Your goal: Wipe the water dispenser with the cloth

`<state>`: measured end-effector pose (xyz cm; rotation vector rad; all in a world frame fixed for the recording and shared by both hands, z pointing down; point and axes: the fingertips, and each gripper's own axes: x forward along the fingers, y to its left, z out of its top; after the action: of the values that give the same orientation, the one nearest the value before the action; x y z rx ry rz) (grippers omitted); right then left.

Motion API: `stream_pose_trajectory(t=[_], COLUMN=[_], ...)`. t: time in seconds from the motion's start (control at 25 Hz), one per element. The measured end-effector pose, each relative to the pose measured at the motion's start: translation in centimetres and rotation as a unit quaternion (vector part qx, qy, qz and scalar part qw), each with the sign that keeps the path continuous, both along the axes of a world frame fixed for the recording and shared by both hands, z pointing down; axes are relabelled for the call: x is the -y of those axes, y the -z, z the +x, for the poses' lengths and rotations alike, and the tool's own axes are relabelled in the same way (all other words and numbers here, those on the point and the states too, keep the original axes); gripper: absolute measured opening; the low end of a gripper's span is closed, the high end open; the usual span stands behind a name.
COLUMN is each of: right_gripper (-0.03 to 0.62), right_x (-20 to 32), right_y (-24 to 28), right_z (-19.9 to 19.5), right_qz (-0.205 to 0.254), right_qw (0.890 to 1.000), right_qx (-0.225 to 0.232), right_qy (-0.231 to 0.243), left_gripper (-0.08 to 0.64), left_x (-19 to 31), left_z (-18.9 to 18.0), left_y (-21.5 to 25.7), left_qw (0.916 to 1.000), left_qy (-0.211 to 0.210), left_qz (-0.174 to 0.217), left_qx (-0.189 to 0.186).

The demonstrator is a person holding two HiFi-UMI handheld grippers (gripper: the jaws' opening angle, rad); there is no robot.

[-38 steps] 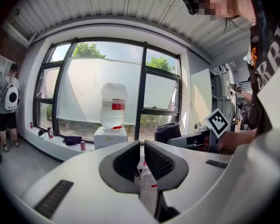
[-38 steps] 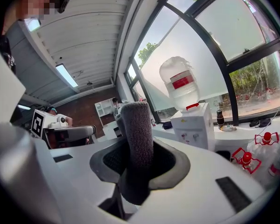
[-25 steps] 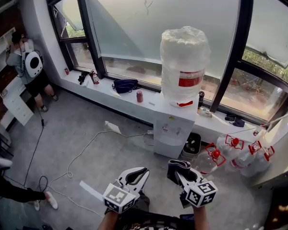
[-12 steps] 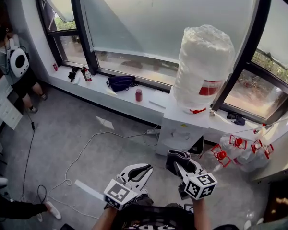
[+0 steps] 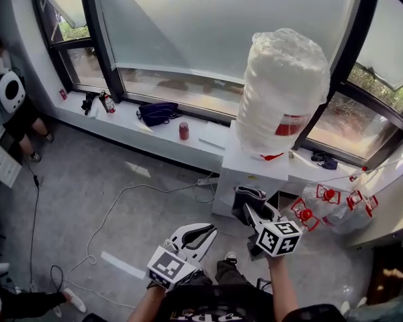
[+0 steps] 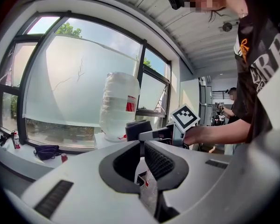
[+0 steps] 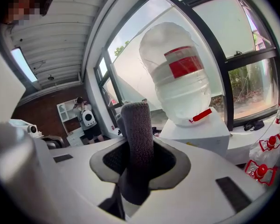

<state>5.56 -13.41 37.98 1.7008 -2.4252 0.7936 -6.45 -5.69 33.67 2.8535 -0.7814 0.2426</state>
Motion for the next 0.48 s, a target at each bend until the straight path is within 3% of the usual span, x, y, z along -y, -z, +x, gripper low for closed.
stream_pose_trajectory(t=[0.48], right_gripper=[0.117], right_x=[12.3], right_y=[-5.4], right_z=[1.5], right_qz=[-0.074], right_qw=[0.995], right_qx=[0.063], right_qy=[-0.006], left_gripper=[0.043], left_x=[5.9], left_z=[1.4], left_y=[0.1], left_qw=[0.9961], left_qy=[0.084], left_qz=[0.007], left_qx=[0.026])
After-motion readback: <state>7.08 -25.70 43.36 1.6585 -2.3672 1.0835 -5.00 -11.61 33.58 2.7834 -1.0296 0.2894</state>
